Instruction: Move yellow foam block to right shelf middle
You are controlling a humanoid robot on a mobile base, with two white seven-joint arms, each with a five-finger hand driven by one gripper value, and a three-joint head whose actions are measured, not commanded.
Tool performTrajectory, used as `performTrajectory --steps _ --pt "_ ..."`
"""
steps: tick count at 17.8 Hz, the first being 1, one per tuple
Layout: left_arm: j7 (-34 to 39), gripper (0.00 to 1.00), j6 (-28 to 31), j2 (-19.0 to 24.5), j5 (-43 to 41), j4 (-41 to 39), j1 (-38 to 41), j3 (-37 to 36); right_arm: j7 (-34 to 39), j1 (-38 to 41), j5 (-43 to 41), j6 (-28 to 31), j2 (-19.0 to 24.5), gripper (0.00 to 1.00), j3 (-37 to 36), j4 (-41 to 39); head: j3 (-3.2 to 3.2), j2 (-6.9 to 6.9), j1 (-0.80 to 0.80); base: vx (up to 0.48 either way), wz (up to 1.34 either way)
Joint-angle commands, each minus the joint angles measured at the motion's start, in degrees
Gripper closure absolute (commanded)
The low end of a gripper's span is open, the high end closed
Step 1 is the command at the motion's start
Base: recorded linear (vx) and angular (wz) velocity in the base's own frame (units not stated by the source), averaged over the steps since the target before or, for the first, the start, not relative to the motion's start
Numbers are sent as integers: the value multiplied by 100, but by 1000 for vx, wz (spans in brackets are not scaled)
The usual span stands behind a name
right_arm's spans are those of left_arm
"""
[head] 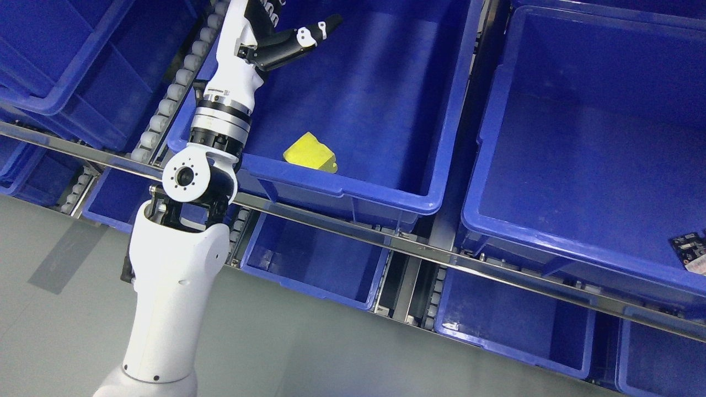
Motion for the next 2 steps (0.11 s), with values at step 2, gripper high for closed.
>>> performTrajectory --steps 2 --pt "-4 0 -11 95 6 -62 -15 44 2 9 26 4 -100 0 1 -100 0 0 0 0 0"
